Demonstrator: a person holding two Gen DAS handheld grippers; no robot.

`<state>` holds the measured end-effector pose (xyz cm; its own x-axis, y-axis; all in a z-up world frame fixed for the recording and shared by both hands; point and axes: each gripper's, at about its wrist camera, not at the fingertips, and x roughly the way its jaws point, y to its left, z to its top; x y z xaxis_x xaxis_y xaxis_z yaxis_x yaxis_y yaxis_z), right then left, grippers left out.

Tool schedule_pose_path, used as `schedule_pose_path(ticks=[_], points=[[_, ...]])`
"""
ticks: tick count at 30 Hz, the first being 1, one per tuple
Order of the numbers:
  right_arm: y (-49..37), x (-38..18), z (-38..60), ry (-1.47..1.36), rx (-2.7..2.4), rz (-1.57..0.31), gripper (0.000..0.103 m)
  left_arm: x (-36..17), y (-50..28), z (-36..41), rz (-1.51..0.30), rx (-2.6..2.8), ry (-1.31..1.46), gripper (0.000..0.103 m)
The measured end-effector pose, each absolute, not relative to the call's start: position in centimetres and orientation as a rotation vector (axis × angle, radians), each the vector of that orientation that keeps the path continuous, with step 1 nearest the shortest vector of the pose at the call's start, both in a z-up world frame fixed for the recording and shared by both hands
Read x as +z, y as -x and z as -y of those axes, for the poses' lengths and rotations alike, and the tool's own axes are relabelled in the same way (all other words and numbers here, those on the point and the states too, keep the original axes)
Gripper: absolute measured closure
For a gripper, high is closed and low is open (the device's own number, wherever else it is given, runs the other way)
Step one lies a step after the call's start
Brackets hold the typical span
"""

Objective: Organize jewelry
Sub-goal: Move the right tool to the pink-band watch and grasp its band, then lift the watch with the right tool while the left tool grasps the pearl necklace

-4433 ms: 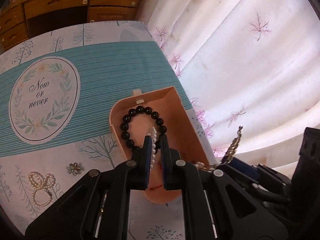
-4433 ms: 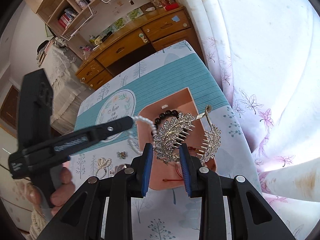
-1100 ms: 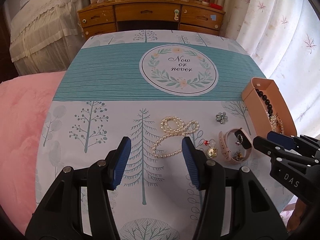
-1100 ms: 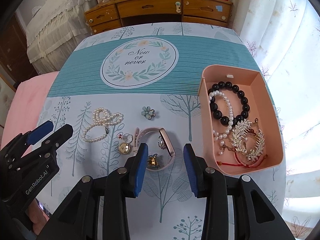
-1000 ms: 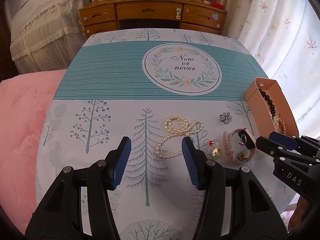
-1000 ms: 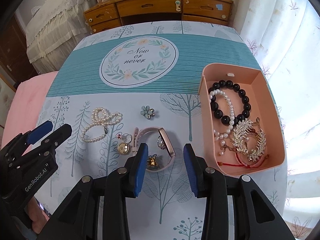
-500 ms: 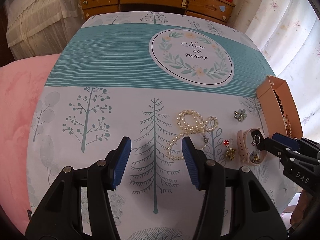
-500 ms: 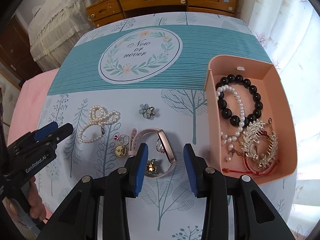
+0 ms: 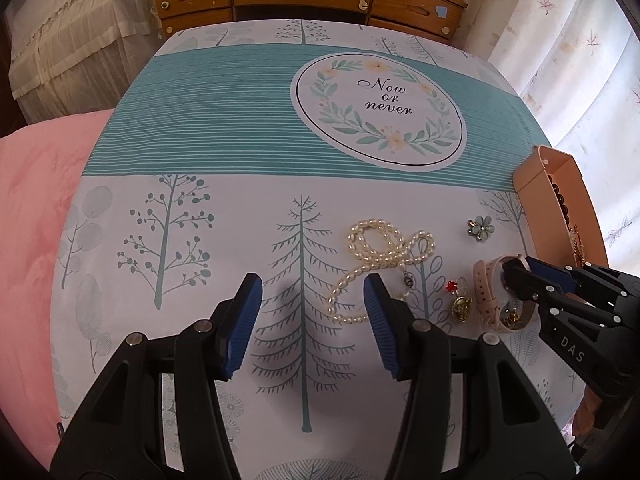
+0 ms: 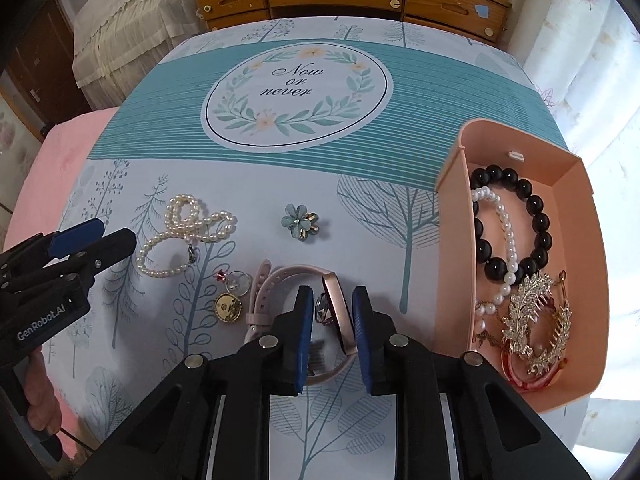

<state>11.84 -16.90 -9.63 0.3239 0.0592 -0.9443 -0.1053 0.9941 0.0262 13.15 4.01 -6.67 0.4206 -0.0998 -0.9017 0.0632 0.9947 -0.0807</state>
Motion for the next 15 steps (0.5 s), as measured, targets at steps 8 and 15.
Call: schedule_pose_path(ticks=[8, 15], points=[[-12.2, -10.1, 17.0, 0.061, 0.123, -1.228, 0.090, -7.0, -13.5, -3.9, -1.140, -0.109, 0.035, 0.053], [-11.3, -8.2, 17.3, 0.033, 0.140, -1.167, 0.090, -7.2, -14.4, -4.5, -1.172, -0.183, 0.113, 0.053]])
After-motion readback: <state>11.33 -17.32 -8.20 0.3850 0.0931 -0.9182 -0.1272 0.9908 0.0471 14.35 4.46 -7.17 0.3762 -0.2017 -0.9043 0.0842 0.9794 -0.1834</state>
